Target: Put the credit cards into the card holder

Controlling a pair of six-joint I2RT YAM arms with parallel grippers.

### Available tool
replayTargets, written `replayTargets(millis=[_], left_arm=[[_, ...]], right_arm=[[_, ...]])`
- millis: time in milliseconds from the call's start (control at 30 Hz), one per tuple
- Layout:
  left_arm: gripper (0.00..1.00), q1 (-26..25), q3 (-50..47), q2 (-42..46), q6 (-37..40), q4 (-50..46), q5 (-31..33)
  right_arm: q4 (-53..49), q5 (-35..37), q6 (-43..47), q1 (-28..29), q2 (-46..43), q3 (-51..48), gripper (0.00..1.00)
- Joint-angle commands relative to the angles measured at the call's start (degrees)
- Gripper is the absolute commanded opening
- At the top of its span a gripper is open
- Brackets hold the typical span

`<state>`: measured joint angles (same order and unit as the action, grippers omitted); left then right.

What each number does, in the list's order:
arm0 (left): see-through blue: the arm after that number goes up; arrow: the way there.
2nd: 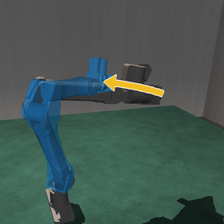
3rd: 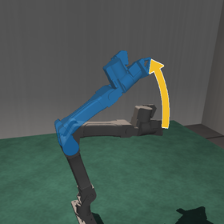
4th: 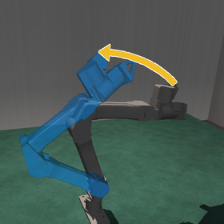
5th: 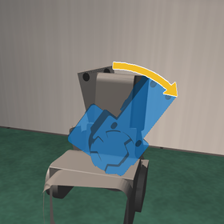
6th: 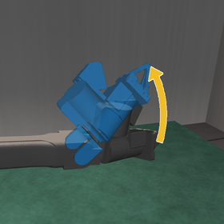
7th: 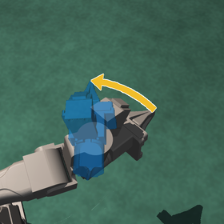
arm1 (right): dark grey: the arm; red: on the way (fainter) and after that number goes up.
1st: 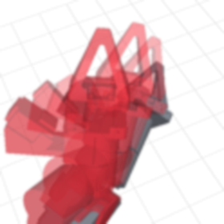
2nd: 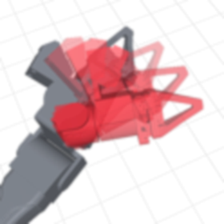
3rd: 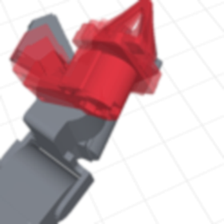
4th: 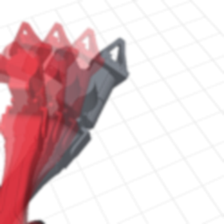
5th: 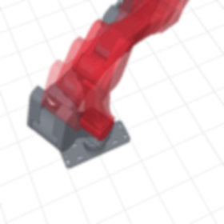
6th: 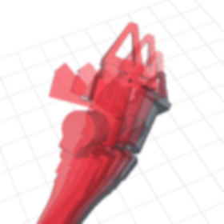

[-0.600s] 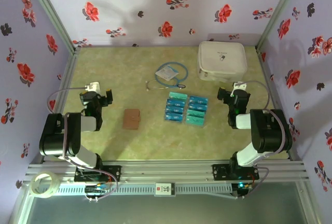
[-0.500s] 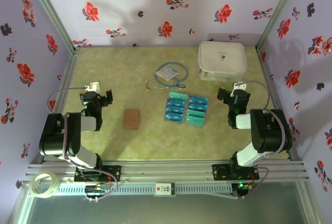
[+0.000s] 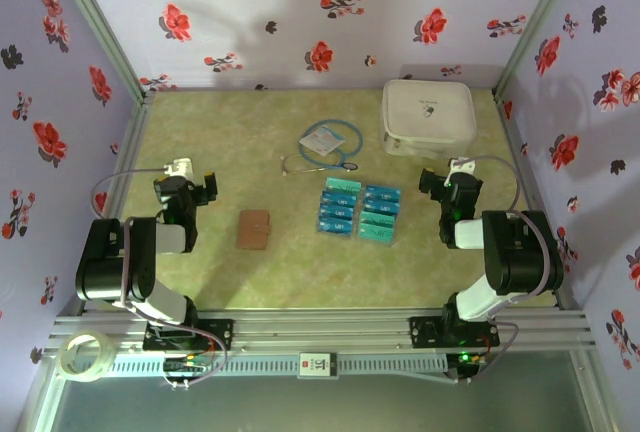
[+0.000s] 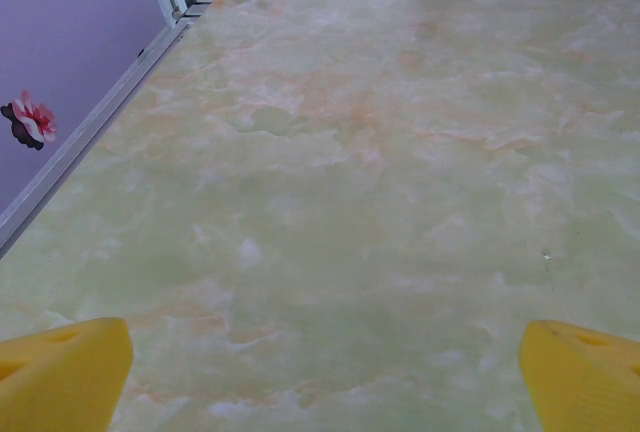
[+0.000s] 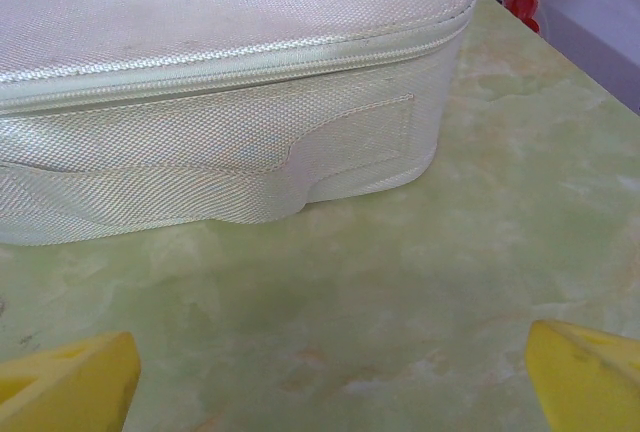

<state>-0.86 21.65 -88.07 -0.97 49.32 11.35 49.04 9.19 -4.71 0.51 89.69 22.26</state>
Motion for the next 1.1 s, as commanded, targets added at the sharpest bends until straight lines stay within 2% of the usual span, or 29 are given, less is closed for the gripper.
replayTargets(millis=[0,800,900,1067], left_arm=[[1.0,-0.19,0.58,-0.51,-0.43,2.26,0.07],[1.0,0.6,0.64,-0.33,-0.52,1.99,-1.07],[1.0,0.6,-0.53,1.87,-0.44,2.66,-1.07],[1.0,0.61,0.09,5.87,-0.48,-1.82,-0.39]], right_arm=[[1.48,0.84,-0.51,0.28,-0.31,0.06,0.99],[1.97,0.39,-0.59,0.01,-0.45,-0.06,0.99],[1.94,1.67,-1.09,0.01,-2.86,-1.12,0.99],[-3.63,5.49,-2.23,0.1,-7.88,-0.47,0.99]])
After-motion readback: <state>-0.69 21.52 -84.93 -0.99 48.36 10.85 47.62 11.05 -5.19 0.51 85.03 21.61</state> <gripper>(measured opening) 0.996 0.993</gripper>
